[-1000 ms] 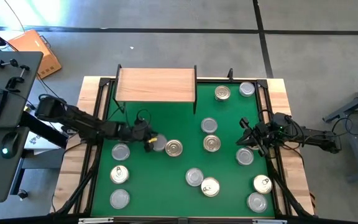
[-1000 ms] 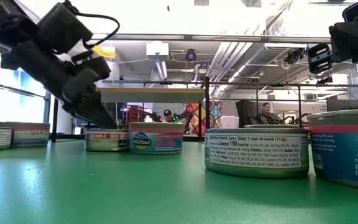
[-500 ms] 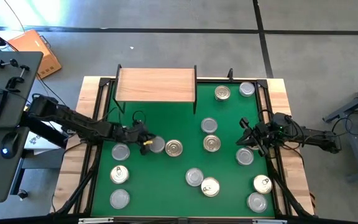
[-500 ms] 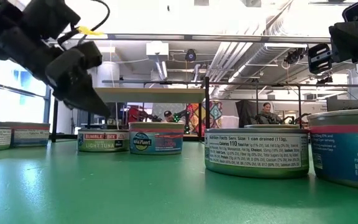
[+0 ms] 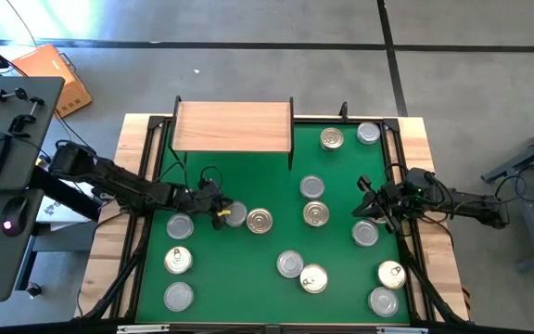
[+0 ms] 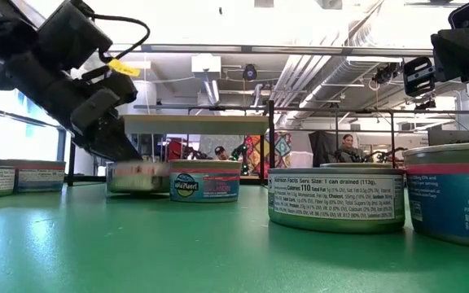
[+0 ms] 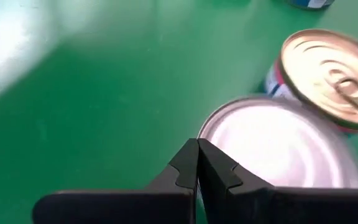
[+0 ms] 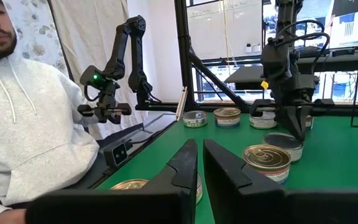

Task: Stack canned seafood by type on shelf
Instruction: Put the green tuna can on the shelf

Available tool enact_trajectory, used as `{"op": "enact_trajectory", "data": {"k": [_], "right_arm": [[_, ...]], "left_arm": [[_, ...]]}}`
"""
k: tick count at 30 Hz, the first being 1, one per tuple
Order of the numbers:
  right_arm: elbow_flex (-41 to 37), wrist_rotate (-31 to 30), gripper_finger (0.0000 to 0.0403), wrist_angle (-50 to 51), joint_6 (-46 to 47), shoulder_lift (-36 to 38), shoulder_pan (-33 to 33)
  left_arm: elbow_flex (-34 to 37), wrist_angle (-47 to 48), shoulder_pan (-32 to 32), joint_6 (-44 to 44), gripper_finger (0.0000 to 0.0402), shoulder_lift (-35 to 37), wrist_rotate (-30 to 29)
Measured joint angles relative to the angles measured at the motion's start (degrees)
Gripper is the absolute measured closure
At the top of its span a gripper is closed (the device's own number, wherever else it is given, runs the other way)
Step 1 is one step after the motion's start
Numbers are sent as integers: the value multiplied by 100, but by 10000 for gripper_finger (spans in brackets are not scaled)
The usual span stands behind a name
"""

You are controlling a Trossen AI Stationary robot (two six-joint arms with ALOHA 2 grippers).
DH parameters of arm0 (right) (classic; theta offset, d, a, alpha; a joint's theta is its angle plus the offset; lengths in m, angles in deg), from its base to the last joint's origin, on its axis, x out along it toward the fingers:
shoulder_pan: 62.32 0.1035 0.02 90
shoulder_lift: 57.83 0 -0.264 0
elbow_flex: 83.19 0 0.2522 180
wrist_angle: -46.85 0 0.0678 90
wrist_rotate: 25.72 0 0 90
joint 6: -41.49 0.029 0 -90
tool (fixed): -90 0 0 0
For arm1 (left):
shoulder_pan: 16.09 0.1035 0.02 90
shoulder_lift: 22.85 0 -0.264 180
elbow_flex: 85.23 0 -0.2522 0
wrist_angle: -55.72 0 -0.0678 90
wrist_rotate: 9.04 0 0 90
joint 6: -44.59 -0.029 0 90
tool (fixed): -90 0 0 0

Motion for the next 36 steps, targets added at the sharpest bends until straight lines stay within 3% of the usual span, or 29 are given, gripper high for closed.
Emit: {"op": "enact_trajectory", "data": {"k": [5, 15, 21, 24, 29, 36], "right_arm": [[1, 0, 382, -4, 0, 2, 0], [1, -20, 382, 0, -1, 2, 0], [1, -20, 382, 0, 0, 2, 0], [1, -21, 382, 2, 0, 7, 0], [0, -22, 382, 0, 0, 0, 0], [2, -22, 382, 0, 0, 0, 0]], "left_arm": [[26, 474, -15, -79, 401, -18, 104], [48, 417, -38, -259, 402, 33, -112], [-106, 476, -355, -258, 402, 227, 350], [-464, 824, -575, -450, 402, 395, 474], [-1442, 2257, -784, -954, 394, 649, 283], [-2763, 4064, -599, -1795, 307, 872, -208]]}}
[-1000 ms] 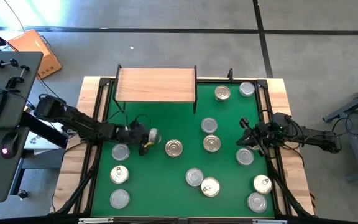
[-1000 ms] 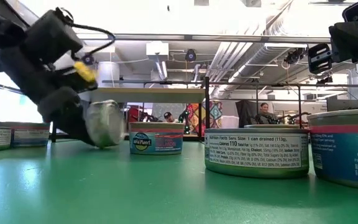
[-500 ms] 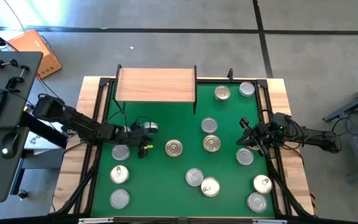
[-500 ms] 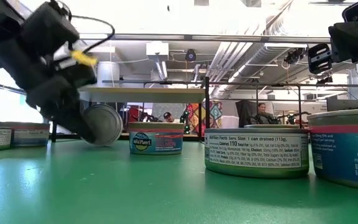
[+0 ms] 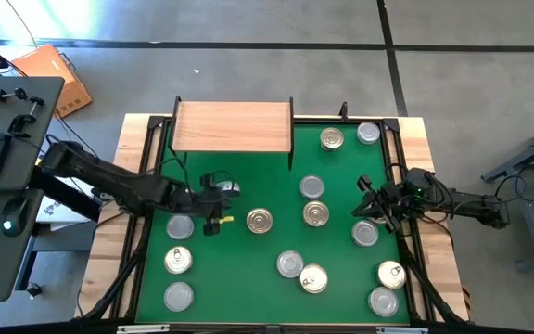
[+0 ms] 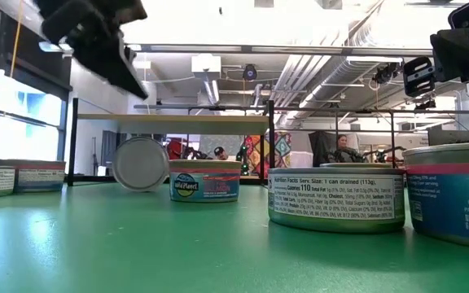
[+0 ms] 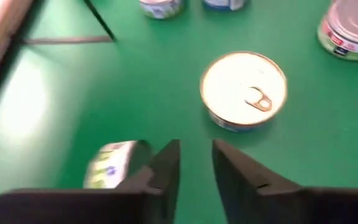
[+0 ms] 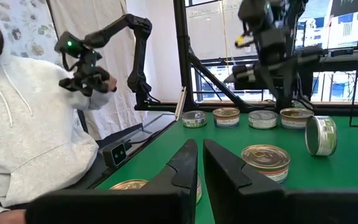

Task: Stack canned seafood by type on shelf
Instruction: Put the green tuna can on the shelf

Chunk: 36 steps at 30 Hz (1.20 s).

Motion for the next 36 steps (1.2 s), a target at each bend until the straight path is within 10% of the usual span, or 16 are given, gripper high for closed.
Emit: {"op": "enact_trajectory", "data": {"k": [10, 16, 27, 36], "right_arm": [[-2, 0, 382, 0, 0, 0, 0], [0, 0, 382, 0, 0, 0, 0], [-2, 1, 382, 0, -1, 2, 0], [-1, 0, 382, 0, 0, 2, 0]], "left_arm": [[-275, 324, 1345, -468, 119, -435, 488], [-275, 184, 1628, -784, 84, -1002, 524], [-275, -617, 1716, -1023, 104, -1999, 605], [-319, -520, 1653, -783, 285, -1993, 570]]}}
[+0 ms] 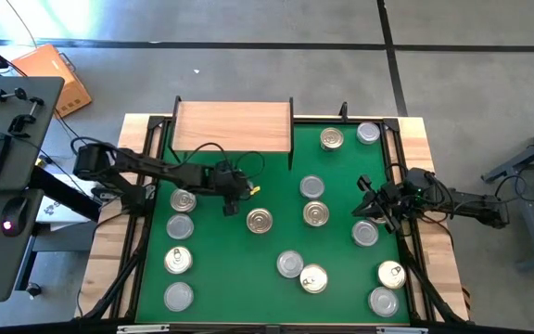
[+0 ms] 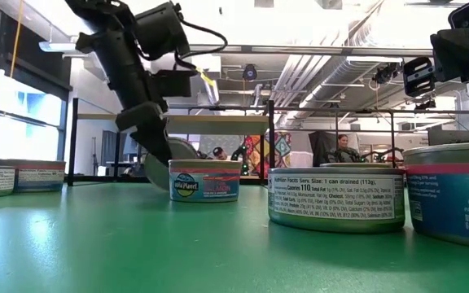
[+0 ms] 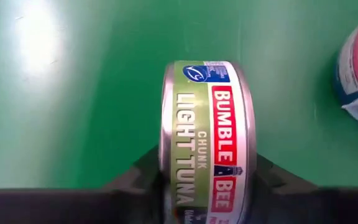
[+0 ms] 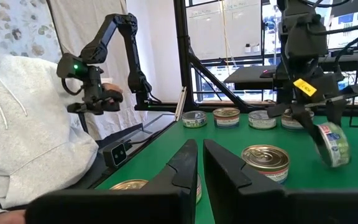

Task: Stack canned seafood by type on shelf
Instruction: Put the green tuna can on the shelf

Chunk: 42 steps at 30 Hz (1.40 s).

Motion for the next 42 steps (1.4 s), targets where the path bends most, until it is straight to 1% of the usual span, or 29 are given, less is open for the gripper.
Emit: {"op": "enact_trajectory", "data": {"k": [4, 8, 11, 14, 17, 20, 23, 28, 31, 33, 35, 38, 42], "right_arm": [[1, 2, 382, -2, 0, 0, 0], [0, 2, 382, 0, 0, 0, 0], [-1, 1, 382, 0, 0, 0, 0], [1, 2, 382, 0, 0, 0, 0], [-1, 2, 382, 0, 0, 0, 0], [0, 2, 382, 0, 0, 0, 0], [1, 0, 382, 0, 0, 0, 0], [-1, 0, 382, 0, 0, 0, 0], [-1, 0, 382, 0, 0, 0, 0], [-1, 0, 382, 0, 0, 0, 0], [-1, 2, 382, 0, 0, 0, 0], [0, 1, 382, 0, 0, 0, 0], [-1, 0, 382, 0, 0, 0, 0]], "left_arm": [[-388, 628, -159, 334, 287, 313, -61], [-991, 1367, -366, 763, 287, 794, -73], [-1430, 1652, -408, 962, 287, 1216, -68], [-1578, 1714, -177, 1080, 287, 1677, -51], [-1576, 1785, 317, 1214, 287, 2077, 125], [-1576, 1815, 1045, 1313, 287, 2321, 578], [-1576, 1793, 1869, 1354, 287, 2344, 1248], [-1576, 1655, 3198, 1377, 287, 2030, 2334], [-1577, 1409, 3824, 1449, 287, 1755, 3179], [-1576, 1351, 4130, 1545, 287, 1529, 3694], [-1573, 1329, 4325, 1659, 287, 1317, 3991], [-1573, 1317, 4515, 1682, 287, 1137, 4279], [-1573, 1372, 4606, 1684, 287, 1086, 4290]]}}
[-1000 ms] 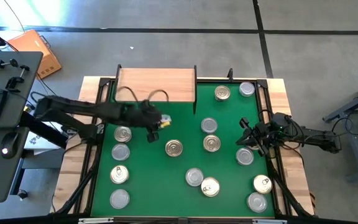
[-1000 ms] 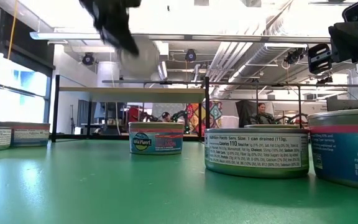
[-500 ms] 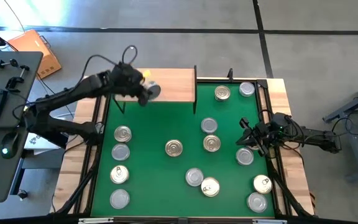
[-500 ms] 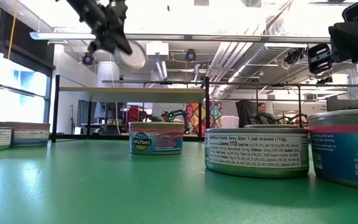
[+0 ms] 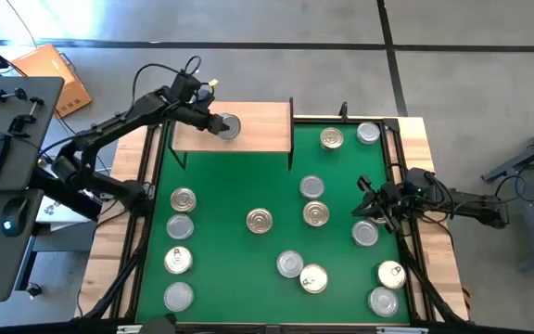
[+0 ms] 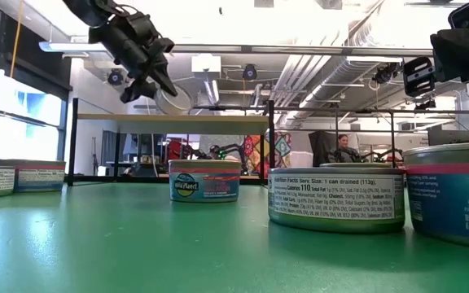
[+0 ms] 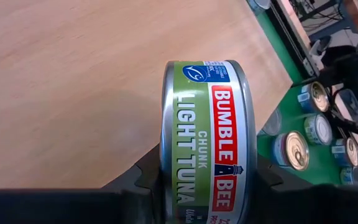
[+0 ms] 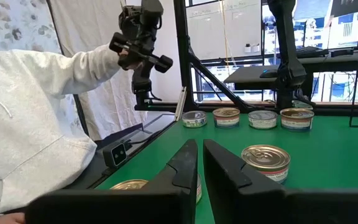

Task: Stack canned seafood by type on shelf
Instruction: Put the green tuna can on the shelf

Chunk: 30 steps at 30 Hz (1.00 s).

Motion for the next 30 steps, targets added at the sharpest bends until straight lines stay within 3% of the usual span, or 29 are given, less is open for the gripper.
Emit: {"op": "enact_trajectory", "data": {"k": [3, 10, 24, 30], "right_arm": [[0, 0, 382, 0, 0, 0, 0], [2, 0, 382, 0, 0, 0, 0], [2, 2, 382, 0, -1, 0, 0], [1, 1, 382, 0, 0, 0, 0]], "left_arm": [[0, 82, 46, -4, 281, 57, 0], [-2, 611, 125, -258, 219, 60, -2], [-2, 701, 857, -678, 205, 154, -85], [-2, 859, 1080, -874, 161, 221, -90]]}}
